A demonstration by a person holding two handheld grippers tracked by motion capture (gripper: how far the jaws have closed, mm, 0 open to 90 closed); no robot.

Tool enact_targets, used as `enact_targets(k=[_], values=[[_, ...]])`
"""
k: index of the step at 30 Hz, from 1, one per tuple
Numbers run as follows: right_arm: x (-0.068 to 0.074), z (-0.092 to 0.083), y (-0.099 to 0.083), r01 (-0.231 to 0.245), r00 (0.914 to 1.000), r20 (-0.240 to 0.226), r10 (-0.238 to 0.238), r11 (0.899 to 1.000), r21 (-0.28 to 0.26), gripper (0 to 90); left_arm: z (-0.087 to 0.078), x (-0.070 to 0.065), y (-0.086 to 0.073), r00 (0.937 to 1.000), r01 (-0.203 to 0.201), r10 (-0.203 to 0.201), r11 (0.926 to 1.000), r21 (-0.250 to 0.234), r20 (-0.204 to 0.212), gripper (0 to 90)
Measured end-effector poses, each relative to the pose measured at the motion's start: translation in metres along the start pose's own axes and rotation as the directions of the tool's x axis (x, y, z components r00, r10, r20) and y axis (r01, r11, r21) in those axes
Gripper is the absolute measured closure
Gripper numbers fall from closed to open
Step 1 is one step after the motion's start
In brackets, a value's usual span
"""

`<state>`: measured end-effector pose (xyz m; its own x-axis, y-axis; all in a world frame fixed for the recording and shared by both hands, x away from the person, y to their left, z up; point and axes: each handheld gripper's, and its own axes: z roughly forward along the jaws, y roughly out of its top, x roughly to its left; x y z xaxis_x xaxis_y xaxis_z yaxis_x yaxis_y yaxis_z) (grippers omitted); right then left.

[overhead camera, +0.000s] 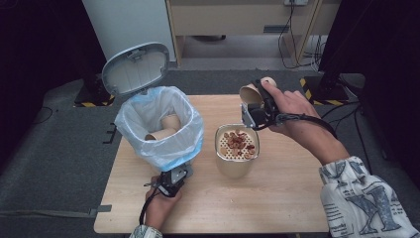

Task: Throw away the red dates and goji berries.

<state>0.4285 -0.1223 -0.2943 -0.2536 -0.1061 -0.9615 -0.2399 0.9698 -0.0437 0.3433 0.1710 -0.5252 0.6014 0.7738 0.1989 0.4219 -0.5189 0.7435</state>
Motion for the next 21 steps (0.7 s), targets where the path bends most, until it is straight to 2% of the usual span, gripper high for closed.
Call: enact_targets(k=[1, 7, 18, 21], values=[[0.0, 0.0, 0.001, 0.014, 0.9999, 0.002, -0.014, 1.0, 0.002, 35.2, 0.0, 0.0, 0.0, 1.0, -0.001, 0.001, 1.0, 0.0, 0.0, 89.2], [-0.002, -0.001, 0.001, 0.026, 0.9996, 0.014, -0.026, 1.0, 0.006, 35.3, 0.0, 0.0, 0.0, 1.0, 0.0, 0.0, 1.0, 0.0, 0.0, 89.2], [-0.009, -0.004, -0.001, 0.031, 0.9991, 0.029, -0.031, 0.999, 0.009, 35.3, 0.0, 0.0, 0.0, 1.0, -0.001, 0.001, 1.0, 0.0, -0.001, 89.3], [-0.01, -0.006, 0.001, 0.075, 0.9963, 0.042, -0.076, 0.997, 0.025, 35.3, 0.0, 0.0, 0.0, 1.0, 0.001, -0.001, 1.0, 0.0, -0.001, 89.2]])
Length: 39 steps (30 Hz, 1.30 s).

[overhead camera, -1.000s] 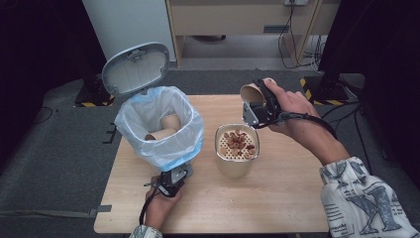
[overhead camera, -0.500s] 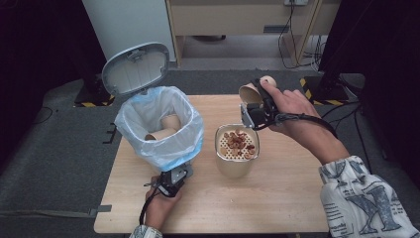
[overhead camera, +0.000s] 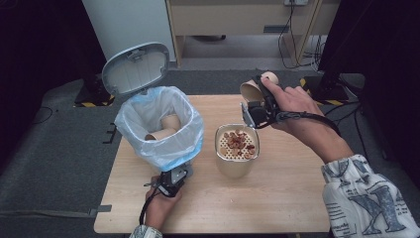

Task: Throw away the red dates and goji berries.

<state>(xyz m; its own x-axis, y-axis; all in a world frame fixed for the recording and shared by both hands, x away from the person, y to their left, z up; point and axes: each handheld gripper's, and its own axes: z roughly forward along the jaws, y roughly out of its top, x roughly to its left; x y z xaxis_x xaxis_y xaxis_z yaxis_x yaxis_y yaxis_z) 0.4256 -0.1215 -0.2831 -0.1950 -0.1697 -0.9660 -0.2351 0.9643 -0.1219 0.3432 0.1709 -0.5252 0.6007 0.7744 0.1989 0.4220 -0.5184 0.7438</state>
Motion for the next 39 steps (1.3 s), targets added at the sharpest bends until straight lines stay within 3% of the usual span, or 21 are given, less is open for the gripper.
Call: enact_targets(k=[4, 18, 39], values=[[0.0001, -0.0005, 0.0012, 0.04, 0.9991, 0.012, -0.04, 0.999, 0.013, 35.3, 0.0, 0.0, 0.0, 1.0, 0.0, 0.0, 1.0, 0.0, 0.0, 89.2], [0.0008, 0.0012, 0.0022, 0.114, 0.9928, 0.034, -0.115, 0.993, 0.027, 35.3, 0.0, 0.0, 0.0, 1.0, 0.0, 0.0, 1.0, 0.0, 0.0, 89.2], [0.0026, 0.0021, 0.0027, 0.122, 0.9917, 0.038, -0.123, 0.992, 0.029, 35.2, 0.0, -0.0001, 0.0, 1.0, 0.002, -0.002, 1.0, 0.0, 0.001, 89.2]])
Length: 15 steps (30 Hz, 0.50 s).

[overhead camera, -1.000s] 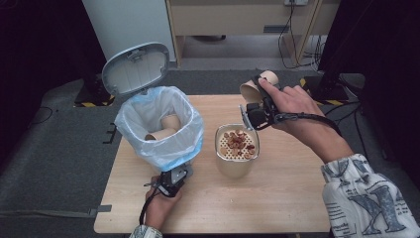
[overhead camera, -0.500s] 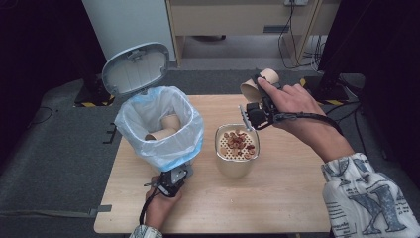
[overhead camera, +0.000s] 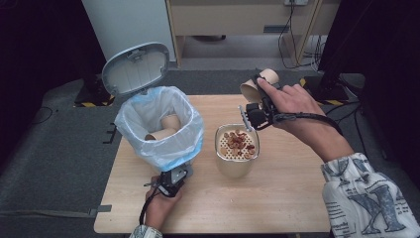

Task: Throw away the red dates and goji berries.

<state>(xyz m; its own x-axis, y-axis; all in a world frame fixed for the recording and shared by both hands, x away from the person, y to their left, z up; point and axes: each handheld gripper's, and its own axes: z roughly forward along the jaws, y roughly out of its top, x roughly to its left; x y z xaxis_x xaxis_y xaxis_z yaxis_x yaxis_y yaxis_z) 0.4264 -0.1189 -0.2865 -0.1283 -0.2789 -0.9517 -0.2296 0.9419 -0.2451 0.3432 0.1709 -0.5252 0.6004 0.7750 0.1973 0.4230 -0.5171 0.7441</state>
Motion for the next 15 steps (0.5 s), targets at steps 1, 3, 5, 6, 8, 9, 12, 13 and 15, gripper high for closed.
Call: enact_targets(k=[1, 3, 5, 6, 8, 9, 12, 13, 15], values=[[-0.0003, -0.0001, 0.0002, 0.004, 1.0, 0.0, -0.004, 1.0, 0.002, 35.3, 0.0, 0.0001, 0.0, 1.0, 0.0, 0.0, 1.0, 0.0, 0.001, 89.2], [-0.0005, -0.0002, 0.0005, 0.006, 1.0, 0.001, -0.006, 1.0, 0.002, 35.3, 0.0, -0.0001, 0.0, 1.0, 0.0, 0.0, 1.0, 0.0, -0.001, 89.2], [-0.0008, -0.0001, 0.0006, 0.01, 0.9999, 0.004, -0.01, 1.0, -0.001, 35.3, 0.0, 0.0001, 0.0, 1.0, -0.001, 0.001, 1.0, 0.0, 0.001, 89.2], [-0.0006, -0.0002, 0.0008, 0.016, 0.9998, 0.006, -0.016, 1.0, 0.002, 35.3, 0.0, 0.0, 0.0, 1.0, 0.0, 0.0, 1.0, 0.0, 0.0, 89.2], [-0.0002, -0.0004, 0.0011, 0.024, 0.9997, 0.006, -0.024, 1.0, 0.001, 35.3, 0.0, -0.0002, 0.0001, 1.0, 0.0, 0.0, 1.0, 0.0, -0.001, 89.2], [-0.0004, -0.0006, 0.0011, 0.025, 0.9997, 0.006, -0.025, 1.0, 0.001, 35.3, 0.0, 0.0, 0.0, 1.0, -0.001, 0.001, 1.0, 0.0, 0.0, 89.2], [-0.0005, -0.0008, 0.001, 0.025, 0.9996, 0.008, -0.025, 1.0, 0.001, 35.3, 0.0, -0.0002, 0.0001, 1.0, -0.001, 0.001, 1.0, 0.0, -0.001, 89.2], [-0.0006, -0.0008, 0.001, 0.025, 0.9997, 0.008, -0.025, 1.0, 0.001, 35.3, 0.0, 0.0, 0.0, 1.0, 0.0, 0.0, 1.0, 0.0, 0.0, 89.3], [-0.0006, -0.0009, 0.0008, 0.023, 0.9997, 0.007, -0.023, 1.0, 0.002, 35.3, 0.0, -0.0001, 0.0, 1.0, -0.001, 0.001, 1.0, 0.0, -0.001, 89.2]])
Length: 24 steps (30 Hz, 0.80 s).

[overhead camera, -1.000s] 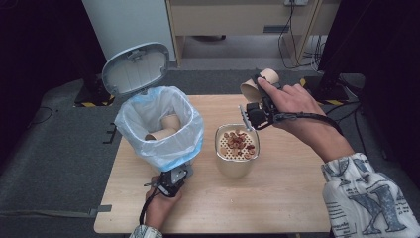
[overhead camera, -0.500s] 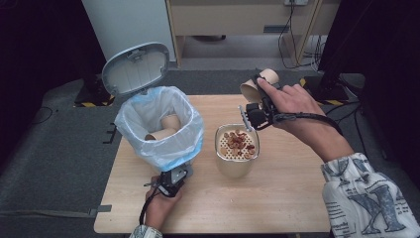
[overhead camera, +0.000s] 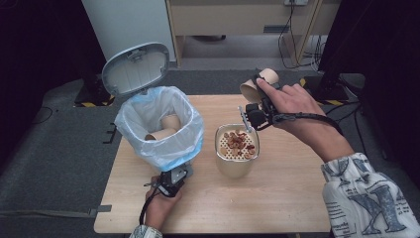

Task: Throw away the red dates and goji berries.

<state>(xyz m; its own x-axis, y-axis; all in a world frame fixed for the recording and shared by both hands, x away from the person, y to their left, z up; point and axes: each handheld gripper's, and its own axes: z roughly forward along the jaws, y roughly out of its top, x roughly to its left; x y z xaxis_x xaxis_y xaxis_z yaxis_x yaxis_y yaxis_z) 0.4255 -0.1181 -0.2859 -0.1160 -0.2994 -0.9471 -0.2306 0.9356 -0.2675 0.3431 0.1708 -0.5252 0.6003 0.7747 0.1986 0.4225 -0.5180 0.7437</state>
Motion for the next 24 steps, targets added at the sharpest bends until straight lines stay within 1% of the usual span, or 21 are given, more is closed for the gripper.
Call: enact_targets(k=[11, 21, 22, 24], values=[[0.0004, 0.0, 0.0, 0.006, 1.0, 0.002, -0.006, 1.0, 0.0, 35.3, 0.0, 0.0001, -0.0001, 1.0, 0.001, -0.001, 1.0, -0.001, 0.001, 89.2], [0.0043, 0.0013, 0.0012, 0.012, 0.9999, -0.007, -0.012, 1.0, -0.001, 35.2, 0.0, 0.0001, -0.0001, 1.0, 0.001, -0.001, 1.0, -0.001, 0.001, 89.2], [0.0044, 0.0013, 0.001, 0.01, 0.9999, -0.007, -0.01, 1.0, -0.001, 35.1, 0.0, 0.0002, -0.0001, 1.0, 0.001, -0.001, 1.0, 0.0, 0.002, 89.2], [0.0047, 0.0009, 0.0004, -0.012, 0.9997, -0.019, 0.012, 1.0, 0.001, 35.1, -0.0001, 0.0003, -0.0001, 1.0, 0.002, -0.002, 1.0, 0.0, 0.002, 89.3]])
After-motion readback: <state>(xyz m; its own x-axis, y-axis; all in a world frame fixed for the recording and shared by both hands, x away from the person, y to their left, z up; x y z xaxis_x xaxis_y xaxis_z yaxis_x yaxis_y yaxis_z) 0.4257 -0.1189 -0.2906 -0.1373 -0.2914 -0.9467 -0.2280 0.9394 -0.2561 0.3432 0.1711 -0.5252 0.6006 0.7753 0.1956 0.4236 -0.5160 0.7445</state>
